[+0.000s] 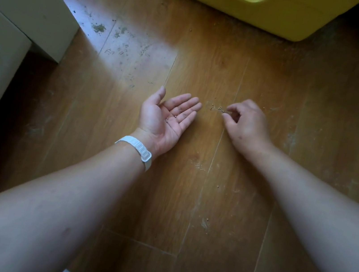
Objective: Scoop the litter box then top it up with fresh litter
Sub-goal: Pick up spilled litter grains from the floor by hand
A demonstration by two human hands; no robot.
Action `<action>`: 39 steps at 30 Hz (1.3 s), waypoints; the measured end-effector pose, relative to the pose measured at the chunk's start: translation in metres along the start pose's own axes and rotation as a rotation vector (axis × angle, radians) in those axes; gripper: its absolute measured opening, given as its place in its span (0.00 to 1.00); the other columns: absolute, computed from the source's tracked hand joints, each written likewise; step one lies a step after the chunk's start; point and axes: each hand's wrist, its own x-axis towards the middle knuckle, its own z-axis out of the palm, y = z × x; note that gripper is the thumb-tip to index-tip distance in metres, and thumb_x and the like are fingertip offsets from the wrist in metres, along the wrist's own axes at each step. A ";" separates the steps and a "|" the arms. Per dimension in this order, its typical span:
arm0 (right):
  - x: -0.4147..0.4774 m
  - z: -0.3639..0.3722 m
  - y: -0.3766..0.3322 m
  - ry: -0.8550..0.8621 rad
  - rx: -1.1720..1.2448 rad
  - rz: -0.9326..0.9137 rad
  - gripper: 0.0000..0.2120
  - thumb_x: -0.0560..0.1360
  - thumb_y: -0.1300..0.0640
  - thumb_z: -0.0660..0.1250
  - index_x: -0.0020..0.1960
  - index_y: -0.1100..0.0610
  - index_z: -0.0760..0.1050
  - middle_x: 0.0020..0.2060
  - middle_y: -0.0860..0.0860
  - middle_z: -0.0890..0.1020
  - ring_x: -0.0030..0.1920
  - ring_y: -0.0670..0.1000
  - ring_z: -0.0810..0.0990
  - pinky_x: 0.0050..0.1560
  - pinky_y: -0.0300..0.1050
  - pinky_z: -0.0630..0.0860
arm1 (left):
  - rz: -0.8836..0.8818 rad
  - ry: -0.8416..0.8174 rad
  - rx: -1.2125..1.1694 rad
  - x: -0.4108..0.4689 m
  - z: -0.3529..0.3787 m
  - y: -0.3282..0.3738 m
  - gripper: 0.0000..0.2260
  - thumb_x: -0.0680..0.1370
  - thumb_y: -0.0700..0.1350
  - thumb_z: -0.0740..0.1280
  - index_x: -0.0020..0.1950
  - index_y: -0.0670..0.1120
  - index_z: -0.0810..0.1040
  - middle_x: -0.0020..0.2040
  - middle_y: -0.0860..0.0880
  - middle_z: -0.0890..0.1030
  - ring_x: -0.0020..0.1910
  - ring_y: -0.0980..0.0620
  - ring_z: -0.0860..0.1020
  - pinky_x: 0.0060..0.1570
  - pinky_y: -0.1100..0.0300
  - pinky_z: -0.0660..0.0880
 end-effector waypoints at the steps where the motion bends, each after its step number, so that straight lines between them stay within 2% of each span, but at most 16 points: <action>1: 0.002 0.000 0.003 -0.008 -0.009 0.006 0.11 0.76 0.55 0.69 0.54 0.60 0.81 0.49 0.54 0.78 0.49 0.53 0.77 0.50 0.40 0.69 | 0.001 0.000 0.002 0.000 0.000 0.000 0.27 0.82 0.56 0.56 0.63 0.33 0.76 0.57 0.36 0.82 0.58 0.40 0.81 0.63 0.52 0.75; 6: 0.008 0.007 0.002 -0.014 0.002 -0.030 0.10 0.75 0.54 0.70 0.53 0.59 0.82 0.48 0.54 0.79 0.49 0.52 0.77 0.50 0.41 0.70 | 0.008 0.013 0.003 0.003 -0.002 0.001 0.26 0.82 0.56 0.56 0.62 0.33 0.76 0.57 0.36 0.82 0.58 0.40 0.81 0.62 0.52 0.75; 13: 0.007 0.016 0.004 0.077 0.016 -0.085 0.06 0.74 0.59 0.69 0.44 0.62 0.82 0.42 0.56 0.81 0.44 0.55 0.78 0.47 0.39 0.67 | 0.017 -0.002 -0.007 0.008 0.004 0.000 0.26 0.82 0.56 0.56 0.63 0.33 0.76 0.57 0.36 0.82 0.58 0.40 0.81 0.62 0.52 0.75; 17: 0.007 0.020 0.002 0.093 -0.005 -0.058 0.05 0.74 0.61 0.68 0.43 0.63 0.80 0.42 0.58 0.80 0.45 0.57 0.78 0.47 0.38 0.64 | 0.013 -0.007 -0.005 0.010 0.008 -0.003 0.27 0.82 0.56 0.56 0.62 0.33 0.76 0.56 0.36 0.82 0.58 0.40 0.81 0.61 0.52 0.76; 20: 0.006 0.021 -0.001 0.096 -0.045 -0.069 0.05 0.75 0.62 0.67 0.44 0.64 0.79 0.43 0.60 0.79 0.47 0.61 0.77 0.49 0.42 0.66 | 0.009 -0.010 0.002 0.010 0.010 -0.005 0.27 0.82 0.56 0.56 0.62 0.33 0.76 0.56 0.36 0.82 0.57 0.40 0.81 0.60 0.53 0.77; 22: 0.006 0.022 -0.005 0.065 -0.076 -0.036 0.07 0.77 0.60 0.64 0.47 0.63 0.78 0.48 0.60 0.78 0.52 0.61 0.75 0.53 0.47 0.68 | 0.005 -0.005 0.004 0.011 0.010 -0.006 0.27 0.82 0.56 0.56 0.62 0.34 0.76 0.56 0.36 0.82 0.57 0.40 0.81 0.61 0.53 0.76; 26: 0.007 0.019 -0.010 0.003 -0.125 0.021 0.09 0.80 0.58 0.59 0.52 0.61 0.76 0.53 0.59 0.76 0.57 0.59 0.73 0.57 0.49 0.68 | 0.002 -0.006 0.011 0.009 0.011 -0.009 0.26 0.82 0.56 0.56 0.61 0.34 0.77 0.56 0.36 0.82 0.57 0.40 0.81 0.62 0.52 0.75; 29: 0.002 0.016 -0.013 0.015 -0.076 0.018 0.09 0.80 0.57 0.60 0.52 0.61 0.76 0.53 0.58 0.76 0.57 0.59 0.73 0.57 0.46 0.67 | 0.004 -0.010 0.018 0.008 0.011 -0.011 0.27 0.82 0.56 0.56 0.61 0.34 0.76 0.57 0.36 0.82 0.58 0.40 0.81 0.63 0.52 0.75; 32: -0.008 0.011 -0.023 0.060 0.018 -0.018 0.07 0.79 0.58 0.62 0.50 0.60 0.76 0.51 0.57 0.77 0.53 0.58 0.75 0.52 0.42 0.66 | 0.012 0.000 0.018 0.005 0.010 -0.011 0.26 0.82 0.56 0.57 0.62 0.34 0.77 0.56 0.35 0.82 0.57 0.40 0.81 0.61 0.52 0.76; 37: -0.037 0.008 -0.059 0.121 0.219 -0.141 0.05 0.75 0.60 0.64 0.45 0.61 0.77 0.45 0.56 0.77 0.45 0.56 0.76 0.48 0.45 0.71 | 0.028 0.031 -0.014 0.001 0.014 -0.018 0.25 0.82 0.55 0.58 0.58 0.33 0.77 0.52 0.35 0.83 0.53 0.40 0.82 0.59 0.50 0.77; 39: -0.045 0.010 -0.072 0.111 0.250 -0.192 0.05 0.73 0.61 0.64 0.43 0.62 0.76 0.44 0.57 0.77 0.46 0.56 0.77 0.50 0.44 0.70 | -0.007 0.004 -0.029 -0.003 0.016 -0.023 0.26 0.81 0.56 0.58 0.60 0.33 0.77 0.56 0.33 0.81 0.58 0.37 0.80 0.63 0.45 0.74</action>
